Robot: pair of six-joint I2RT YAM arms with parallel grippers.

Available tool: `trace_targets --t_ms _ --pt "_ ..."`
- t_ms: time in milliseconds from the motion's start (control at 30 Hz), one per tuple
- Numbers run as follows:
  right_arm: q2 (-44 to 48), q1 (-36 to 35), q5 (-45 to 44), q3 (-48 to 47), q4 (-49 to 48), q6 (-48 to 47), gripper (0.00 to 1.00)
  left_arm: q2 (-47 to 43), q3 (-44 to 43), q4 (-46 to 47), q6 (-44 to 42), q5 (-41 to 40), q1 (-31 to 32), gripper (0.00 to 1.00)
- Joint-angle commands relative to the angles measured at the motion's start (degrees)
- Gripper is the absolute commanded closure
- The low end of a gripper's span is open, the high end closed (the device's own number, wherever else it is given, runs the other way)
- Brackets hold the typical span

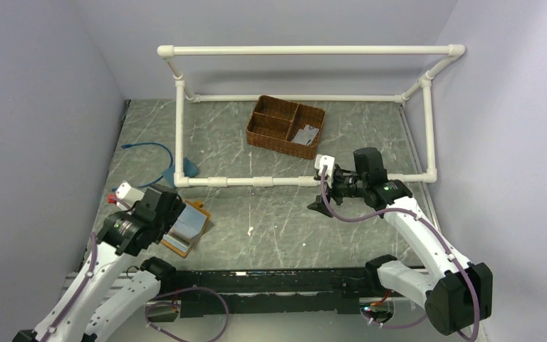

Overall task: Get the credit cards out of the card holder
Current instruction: Place the card holder at the center of the board, then reset both arms

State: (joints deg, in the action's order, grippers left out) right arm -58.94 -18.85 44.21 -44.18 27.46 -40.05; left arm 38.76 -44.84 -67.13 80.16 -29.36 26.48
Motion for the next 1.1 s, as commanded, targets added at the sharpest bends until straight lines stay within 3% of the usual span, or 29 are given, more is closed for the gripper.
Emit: trace_targets --t_ms 0,67,133,300,467,700,800,900,1067 --pt "1.6 2.8 2.9 -2.0 1.0 0.9 0.02 -3.8 -2.8 0.5 -8.4 0.7 -0.2 0.18" --pt "2.0 4.4 3.2 -2.2 1.0 1.8 0.02 -4.5 -3.1 7.1 -17.8 3.5 -0.1 0.17" --pt "2.1 6.0 2.8 -2.2 0.3 4.3 0.01 -3.7 -3.8 13.7 -27.8 8.6 -0.2 0.1" --pt "2.0 9.8 -0.8 -3.8 -3.3 15.9 0.0 -0.4 -6.5 27.4 -52.1 28.0 -0.2 0.02" --pt "2.2 12.3 -8.5 -6.3 -7.0 27.2 0.0 5.3 -11.1 29.4 -63.7 28.8 -0.2 0.0" --pt "1.5 18.2 -3.8 -8.8 -3.8 23.8 0.0 8.7 -5.8 35.9 -68.8 30.3 -0.4 0.0" --pt "1.6 21.5 -1.4 -9.1 -5.0 28.4 0.0 8.5 -5.6 34.6 -68.9 32.6 -2.5 0.0" --pt "0.6 23.4 -4.5 -11.4 -5.9 35.9 0.0 7.0 -3.3 36.2 -68.3 34.2 -4.1 0.01" --pt "0.3 26.5 -8.1 -13.1 -5.3 37.5 0.0 7.4 -3.3 36.2 -68.1 35.9 -7.0 0.01"
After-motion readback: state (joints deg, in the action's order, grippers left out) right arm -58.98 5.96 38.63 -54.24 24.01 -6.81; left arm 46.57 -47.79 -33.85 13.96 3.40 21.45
